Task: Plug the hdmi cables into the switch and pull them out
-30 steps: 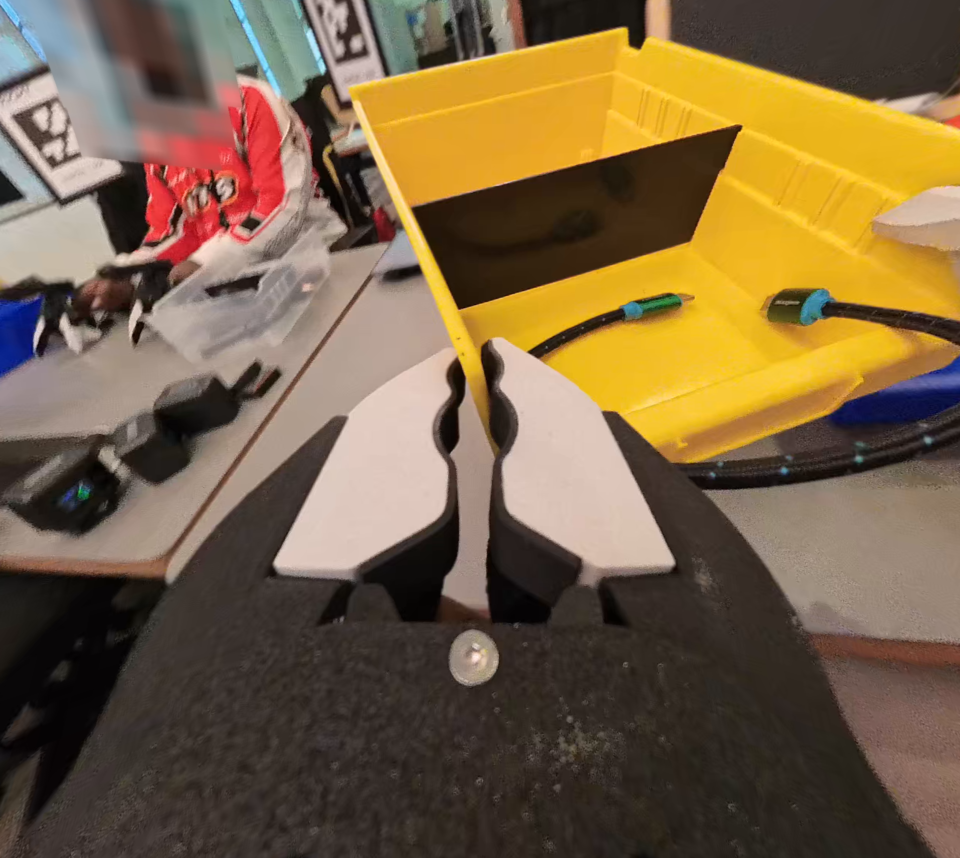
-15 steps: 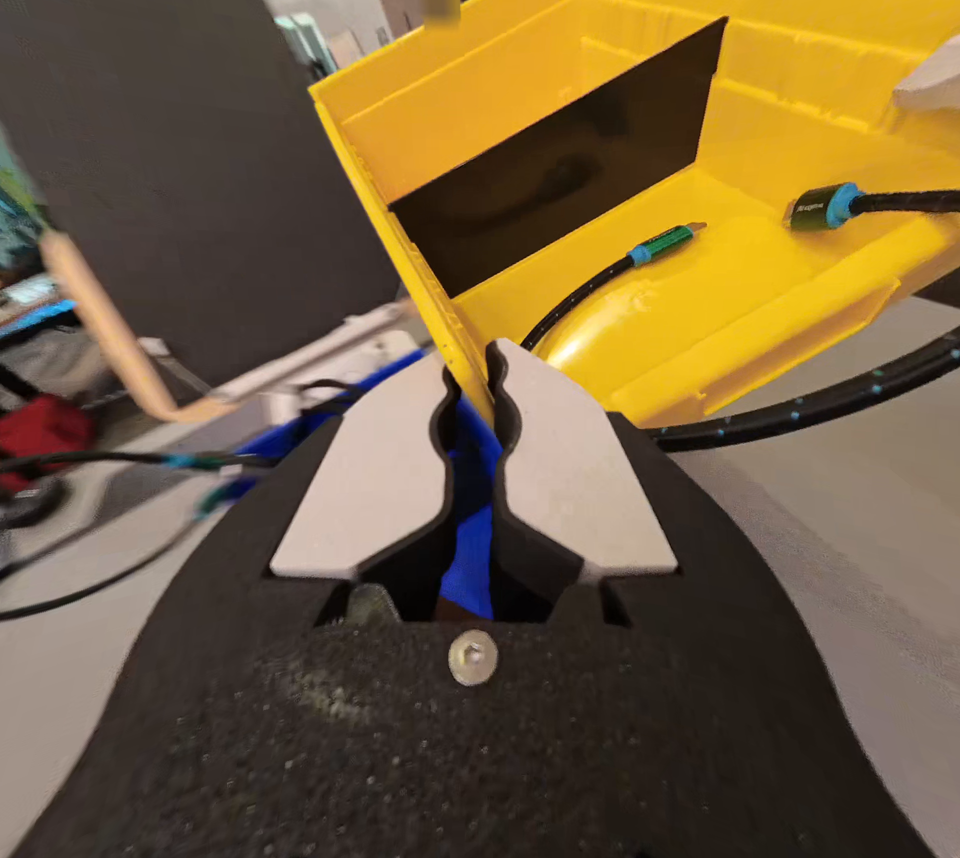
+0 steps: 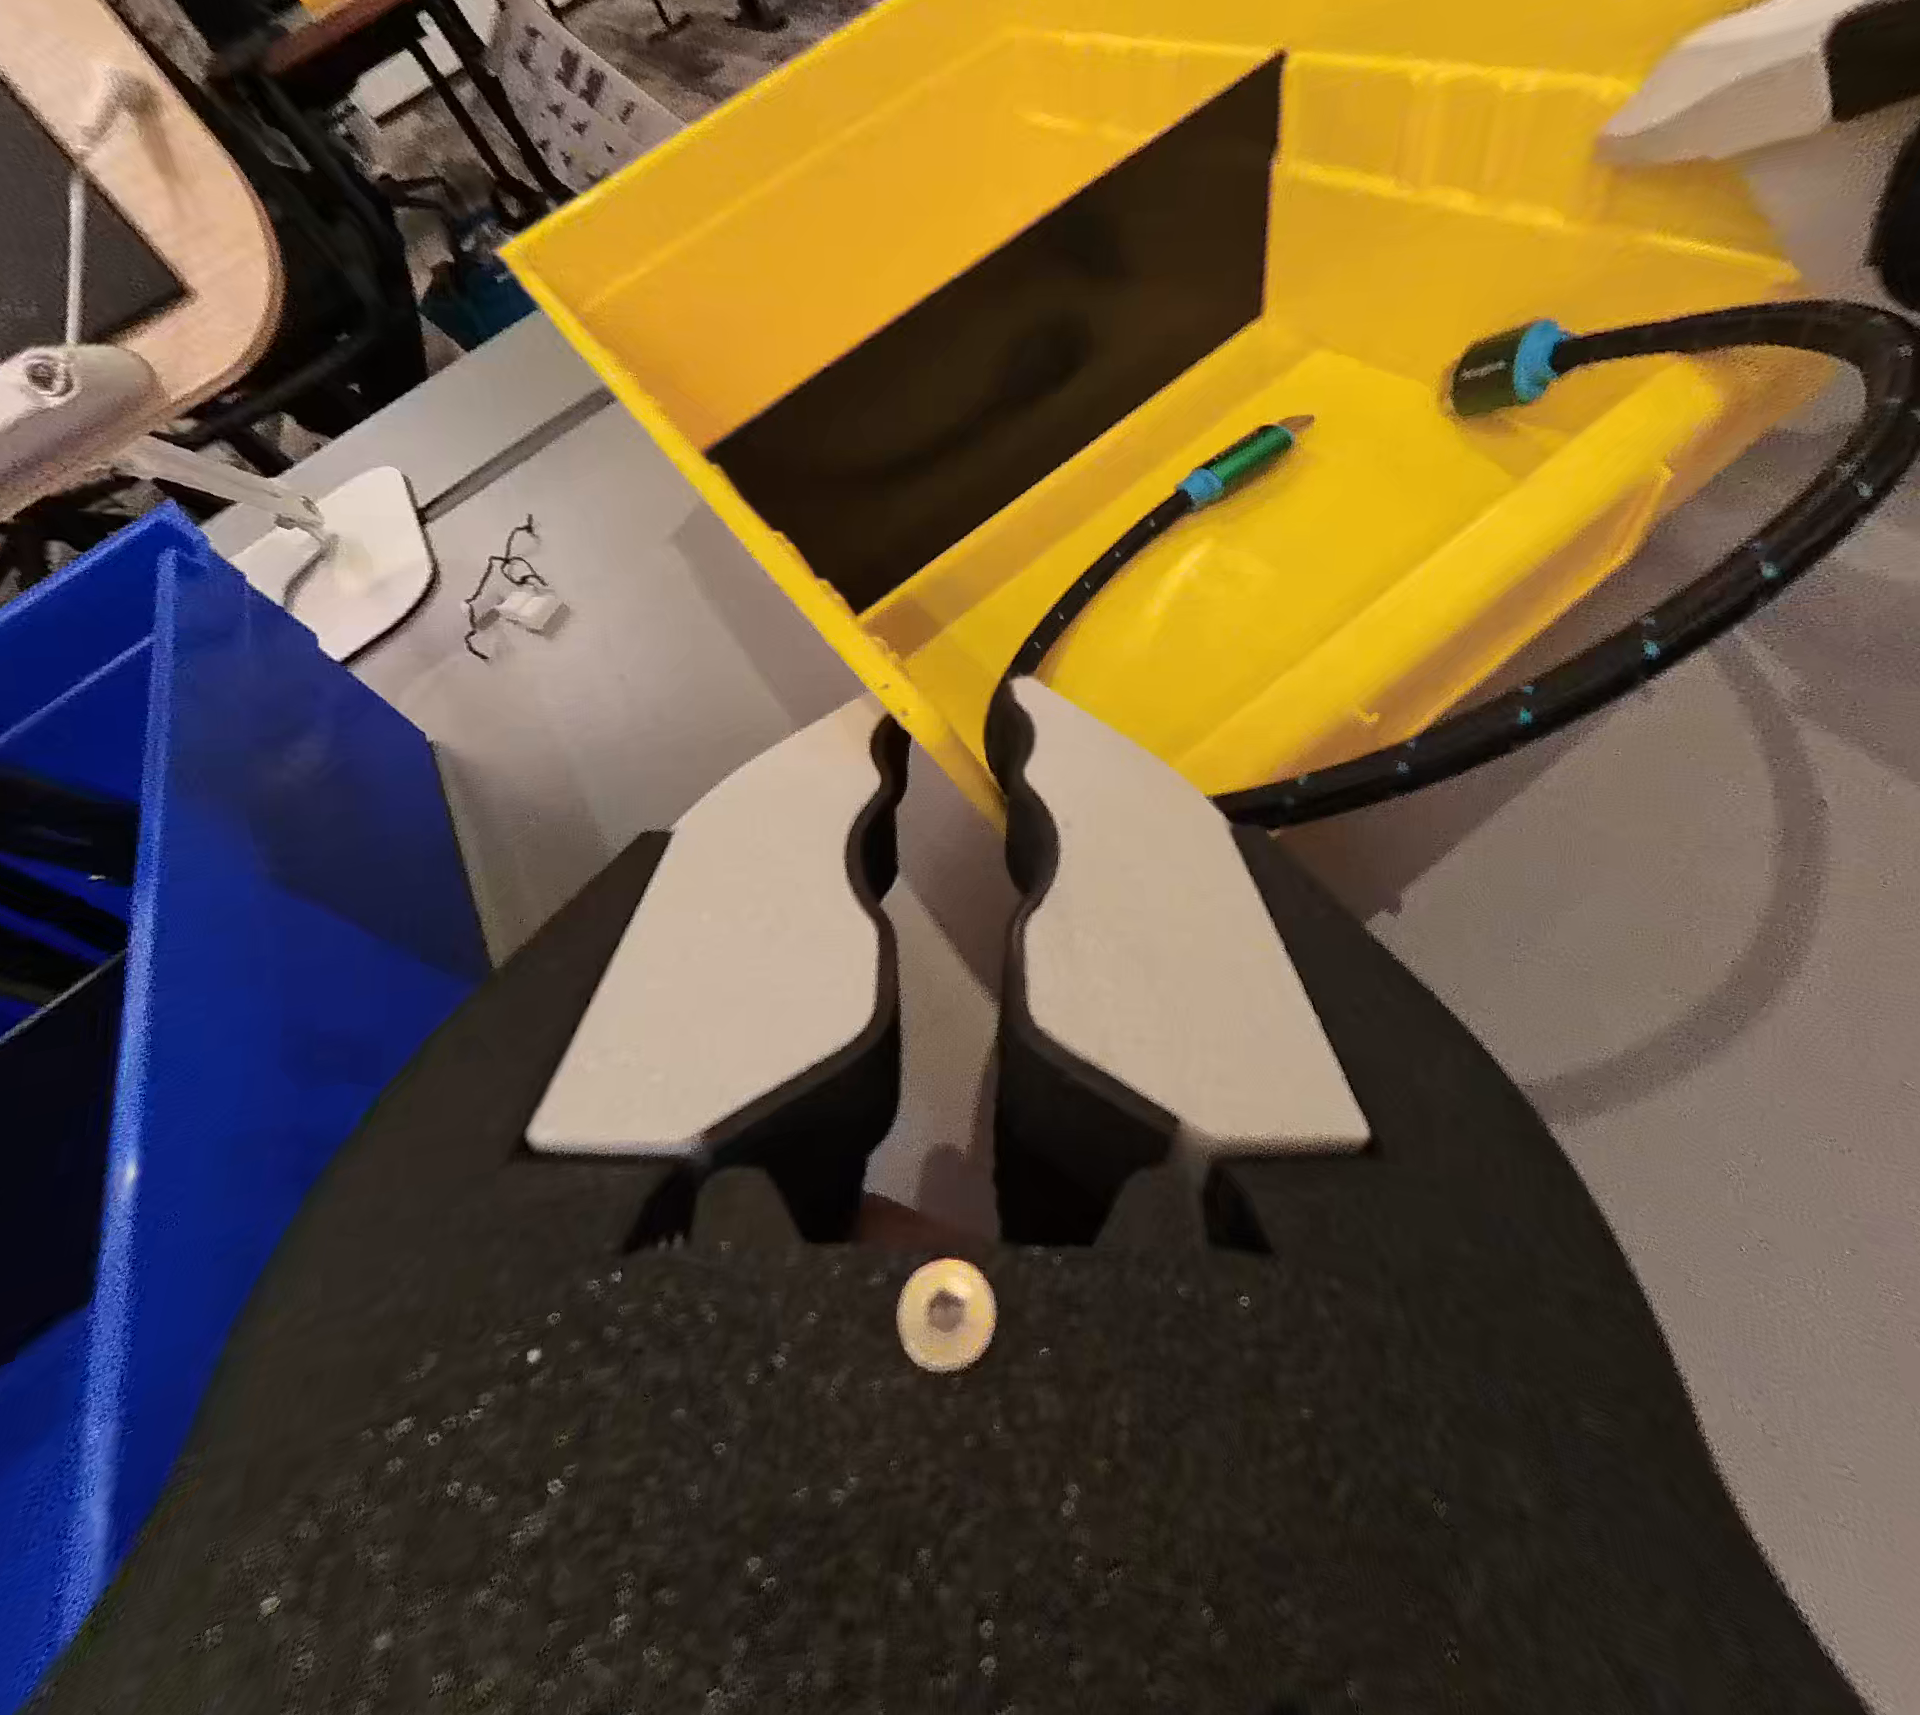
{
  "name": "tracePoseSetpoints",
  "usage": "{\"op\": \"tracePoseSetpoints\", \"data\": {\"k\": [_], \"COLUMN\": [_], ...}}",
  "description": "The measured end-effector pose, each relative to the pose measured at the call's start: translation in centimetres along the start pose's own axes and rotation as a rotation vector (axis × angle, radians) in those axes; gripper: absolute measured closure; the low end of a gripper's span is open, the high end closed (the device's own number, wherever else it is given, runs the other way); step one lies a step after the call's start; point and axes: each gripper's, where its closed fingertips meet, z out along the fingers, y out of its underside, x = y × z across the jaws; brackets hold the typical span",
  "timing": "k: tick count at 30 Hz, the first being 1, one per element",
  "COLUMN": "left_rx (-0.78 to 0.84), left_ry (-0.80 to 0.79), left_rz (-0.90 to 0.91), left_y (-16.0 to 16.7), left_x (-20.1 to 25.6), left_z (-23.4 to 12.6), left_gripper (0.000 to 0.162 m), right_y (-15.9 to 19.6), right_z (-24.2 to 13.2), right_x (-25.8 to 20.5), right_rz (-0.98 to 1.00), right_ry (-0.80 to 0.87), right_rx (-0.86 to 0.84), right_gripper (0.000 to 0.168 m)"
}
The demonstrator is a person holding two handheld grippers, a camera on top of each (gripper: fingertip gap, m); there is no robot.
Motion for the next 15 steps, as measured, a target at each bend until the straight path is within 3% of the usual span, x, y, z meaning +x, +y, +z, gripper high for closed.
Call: {"op": "tracePoseSetpoints", "data": {"k": [4,6,8,11,15], "left_rx": [-0.003,0.038,0.081,0.129,0.116], "left_ry": [0.154,0.214,0.247,0.209,0.048], "left_rz": [-0.05,-0.123,-0.133,-0.098,-0.114], "left_y": [-0.9,-2.1,-3.2,-3.3,1.1], "left_x": [-0.1,-1.3,-2.9,-6.9,-14.9], "left_z": [-2.5,-4.8,-7.6,-11.9,-16.2], "left_gripper": [0.147,0.153,0.149,0.143,0.141], "right_y": [-0.2,-0.4,-0.8,-1.6,-4.2], "right_z": [-0.2,-0.5,-0.9,-1.7,-3.3], "right_x": [-0.1,-0.5,-0.8,-0.6,-2.0], "right_rz": [-0.027,-0.061,-0.083,-0.107,-0.131], "right_ry": [0.059,0.072,0.075,0.127,0.154], "right_rx": [-0.017,-0.021,-0.016,-0.015,0.019], "right_gripper": [0.155,0.152,0.144,0.143,0.141]}}
